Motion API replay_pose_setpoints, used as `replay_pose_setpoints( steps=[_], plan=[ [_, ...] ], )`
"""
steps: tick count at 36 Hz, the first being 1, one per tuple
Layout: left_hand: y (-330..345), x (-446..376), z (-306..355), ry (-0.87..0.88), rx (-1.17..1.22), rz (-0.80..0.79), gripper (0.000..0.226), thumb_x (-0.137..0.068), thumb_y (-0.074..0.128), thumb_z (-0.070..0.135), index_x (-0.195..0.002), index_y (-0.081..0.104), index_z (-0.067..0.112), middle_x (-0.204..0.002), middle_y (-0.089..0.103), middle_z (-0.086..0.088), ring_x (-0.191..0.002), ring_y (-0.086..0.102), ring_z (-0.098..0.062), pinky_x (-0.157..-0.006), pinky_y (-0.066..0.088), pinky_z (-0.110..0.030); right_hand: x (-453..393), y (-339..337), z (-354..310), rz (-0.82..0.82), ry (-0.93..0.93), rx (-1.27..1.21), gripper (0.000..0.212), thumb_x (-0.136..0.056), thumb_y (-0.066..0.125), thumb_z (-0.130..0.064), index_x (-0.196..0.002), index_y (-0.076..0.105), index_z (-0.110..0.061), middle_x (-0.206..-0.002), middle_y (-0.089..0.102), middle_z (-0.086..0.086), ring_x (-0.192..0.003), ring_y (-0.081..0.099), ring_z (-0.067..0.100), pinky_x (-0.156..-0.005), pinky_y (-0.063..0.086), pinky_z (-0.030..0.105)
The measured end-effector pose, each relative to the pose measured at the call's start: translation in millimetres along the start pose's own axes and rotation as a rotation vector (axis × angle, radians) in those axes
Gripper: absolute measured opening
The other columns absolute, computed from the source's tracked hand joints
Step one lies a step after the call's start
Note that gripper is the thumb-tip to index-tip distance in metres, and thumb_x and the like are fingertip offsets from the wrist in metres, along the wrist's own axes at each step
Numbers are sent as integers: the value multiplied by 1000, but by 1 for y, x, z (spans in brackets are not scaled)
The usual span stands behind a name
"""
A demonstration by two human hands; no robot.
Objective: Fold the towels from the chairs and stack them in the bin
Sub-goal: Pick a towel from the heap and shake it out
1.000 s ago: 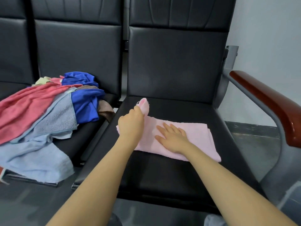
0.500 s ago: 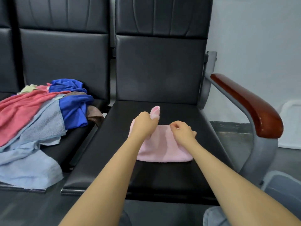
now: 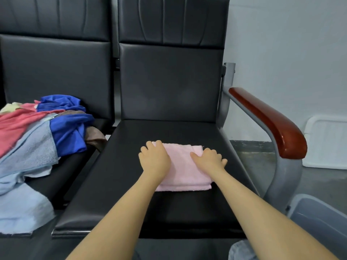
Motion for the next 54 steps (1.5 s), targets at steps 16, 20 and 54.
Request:
replay_pose_setpoints(
  steps=[16,20,54],
  plan=[
    [20,-1,-22,-114,-22,-140,36,-98,41,35,-119,43,6,-115,55,-7,-102,57,-25,-80,38,-32,3,19,-27,83,-103,159,57,-97,36,-53,-133,42,-9,-116,57,8,-109,49,25,-95,30,37],
    [13,-2,-22,-82,7,-104,36,-98,43,26,-126,35,3,-113,54,-8,-92,61,-23,-60,35,-28,10,13,-39,120,-194,45,38,-100,38,-38,-124,42,-8,-109,61,8,-95,60,24,-84,42,37],
    [-51,122,277,749,212,223,34,-102,32,29,-125,38,5,-112,50,-8,-87,61,-28,-55,30,-33,119,-210,202,750,207,-2,40,-102,32,-40,-117,39,-4,-114,57,15,-99,59,39,-72,40,41]
  ],
)
Point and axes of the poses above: each hand's wrist, its own x-axis away from the middle knuckle, its own y-axis out of the palm, z = x × y, the point moved 5 cm from there along -x, towards the middle knuckle
